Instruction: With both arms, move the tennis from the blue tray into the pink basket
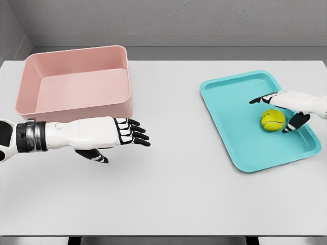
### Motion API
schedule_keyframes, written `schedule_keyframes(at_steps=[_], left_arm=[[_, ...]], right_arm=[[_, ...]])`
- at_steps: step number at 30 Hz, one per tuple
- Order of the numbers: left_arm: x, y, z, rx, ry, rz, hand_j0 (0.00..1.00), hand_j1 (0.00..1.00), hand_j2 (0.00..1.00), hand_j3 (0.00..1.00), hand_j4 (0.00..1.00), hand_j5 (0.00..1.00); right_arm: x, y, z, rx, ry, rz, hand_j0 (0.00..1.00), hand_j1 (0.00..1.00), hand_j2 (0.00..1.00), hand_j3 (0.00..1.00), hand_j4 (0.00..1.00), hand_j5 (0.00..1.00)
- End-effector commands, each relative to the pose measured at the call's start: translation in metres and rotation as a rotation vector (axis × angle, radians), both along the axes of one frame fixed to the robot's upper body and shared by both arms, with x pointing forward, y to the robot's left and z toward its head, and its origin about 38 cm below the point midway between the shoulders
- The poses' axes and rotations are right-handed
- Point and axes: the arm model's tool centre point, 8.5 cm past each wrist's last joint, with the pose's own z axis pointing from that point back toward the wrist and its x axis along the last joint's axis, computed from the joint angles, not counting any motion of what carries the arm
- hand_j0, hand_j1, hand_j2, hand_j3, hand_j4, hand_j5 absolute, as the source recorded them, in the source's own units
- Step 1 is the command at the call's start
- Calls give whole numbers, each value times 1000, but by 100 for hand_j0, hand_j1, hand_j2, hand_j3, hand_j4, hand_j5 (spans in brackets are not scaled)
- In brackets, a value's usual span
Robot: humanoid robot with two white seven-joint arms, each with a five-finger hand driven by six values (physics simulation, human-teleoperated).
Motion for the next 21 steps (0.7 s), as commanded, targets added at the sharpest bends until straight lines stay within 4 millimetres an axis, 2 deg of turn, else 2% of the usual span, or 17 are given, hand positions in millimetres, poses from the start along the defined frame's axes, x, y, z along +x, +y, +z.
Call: schedule_keyframes(at_steps=[1, 12, 21], left_arm=[[0, 0, 1, -5, 3, 3, 100, 100, 100, 100, 100, 100], [0, 0, 1, -4, 2, 3, 100, 100, 100, 100, 100, 100], [0, 0, 1, -3, 2, 2, 100, 100, 100, 100, 100, 100]], right_arm=[[0, 1, -6, 2, 13, -2, 100, 100, 100, 100, 100, 100], [-2, 1, -14, -10, 35, -2, 99, 99, 99, 99, 99, 99], [0, -4, -17, -13, 44, -18, 94, 94, 94, 94, 94, 94]])
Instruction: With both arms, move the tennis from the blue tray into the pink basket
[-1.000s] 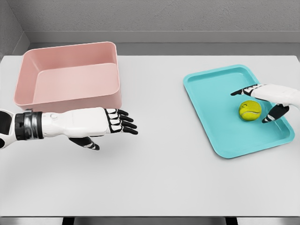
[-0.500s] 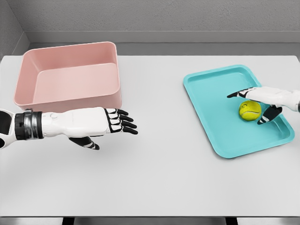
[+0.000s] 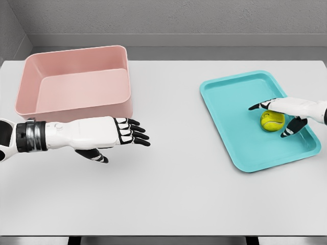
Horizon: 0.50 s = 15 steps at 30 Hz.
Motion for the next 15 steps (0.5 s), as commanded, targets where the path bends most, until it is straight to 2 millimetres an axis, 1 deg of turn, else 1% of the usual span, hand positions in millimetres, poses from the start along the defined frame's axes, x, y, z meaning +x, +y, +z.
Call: schedule_keyframes(at_steps=[1, 5, 9, 10, 12, 15], left_arm=[[0, 1, 1, -4, 4, 4, 100, 100, 100, 100, 100, 100], [0, 2, 1, 1, 4, 6, 100, 100, 100, 100, 100, 100], [0, 4, 1, 6, 5, 9, 100, 100, 100, 100, 100, 100], [0, 5, 1, 5, 5, 11, 100, 100, 100, 100, 100, 100], [0, 5, 0, 6, 5, 10, 100, 100, 100, 100, 100, 100], [0, 5, 0, 6, 5, 10, 100, 100, 100, 100, 100, 100]], right_arm=[[0, -1, -1, 2, 3, -5, 94, 94, 94, 94, 94, 94], [-1, 0, -2, 0, 8, -2, 90, 90, 90, 90, 90, 90], [-1, 1, -5, -1, 14, 0, 88, 88, 88, 88, 88, 88], [-1, 0, -5, -2, 15, -1, 86, 86, 86, 86, 86, 86], [-1, -3, -7, -5, 20, -10, 86, 86, 86, 86, 86, 86], [-1, -4, -7, -6, 20, -11, 80, 80, 80, 80, 80, 80]])
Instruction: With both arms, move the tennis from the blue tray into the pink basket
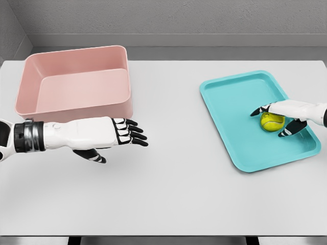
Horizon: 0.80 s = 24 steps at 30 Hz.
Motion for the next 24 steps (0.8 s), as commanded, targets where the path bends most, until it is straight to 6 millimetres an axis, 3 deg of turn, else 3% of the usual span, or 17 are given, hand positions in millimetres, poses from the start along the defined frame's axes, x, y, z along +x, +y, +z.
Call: schedule_keyframes(at_steps=[1, 9, 24], left_arm=[[0, 0, 1, -5, 3, 3, 100, 100, 100, 100, 100, 100], [0, 1, 1, -4, 3, 4, 100, 100, 100, 100, 100, 100], [0, 5, 1, 4, 3, 11, 100, 100, 100, 100, 100, 100]], right_arm=[[0, -1, 1, 1, 0, -5, 78, 78, 78, 78, 78, 78], [1, 4, -6, -10, 6, 8, 62, 62, 62, 62, 62, 62], [8, 8, 9, -3, -28, 25, 60, 60, 60, 60, 60, 60]])
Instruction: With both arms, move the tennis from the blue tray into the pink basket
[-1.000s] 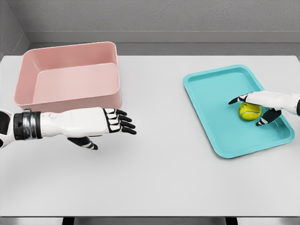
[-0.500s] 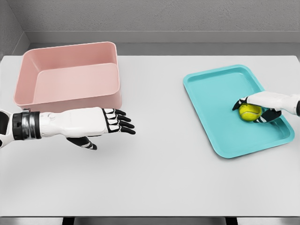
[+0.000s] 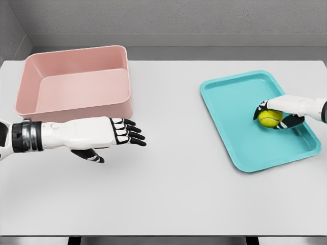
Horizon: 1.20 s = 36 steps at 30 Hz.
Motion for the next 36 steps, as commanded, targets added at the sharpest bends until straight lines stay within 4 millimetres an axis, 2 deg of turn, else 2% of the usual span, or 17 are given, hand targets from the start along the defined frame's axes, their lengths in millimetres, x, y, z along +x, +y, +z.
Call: schedule_keyframes(at_steps=[1, 12, 21, 30, 36], left_arm=[[0, 0, 1, -5, 3, 3, 100, 100, 100, 100, 100, 100], [0, 3, 1, 2, 0, 8, 100, 100, 100, 100, 100, 100], [2, 3, 4, 2, -6, 7, 100, 100, 100, 100, 100, 100], [4, 2, 10, 2, -22, 6, 100, 100, 100, 100, 100, 100], [5, 3, 10, 17, -36, 4, 100, 100, 100, 100, 100, 100]], right_arm=[[0, 1, 1, 5, -2, 6, 60, 60, 60, 60, 60, 60], [-3, 28, 32, 21, -84, 167, 60, 60, 60, 60, 60, 60], [-17, 56, 58, 58, -141, 306, 60, 60, 60, 60, 60, 60], [-34, 90, 73, 96, -176, 419, 60, 60, 60, 60, 60, 60], [-38, 106, 73, 118, -183, 467, 60, 60, 60, 60, 60, 60]])
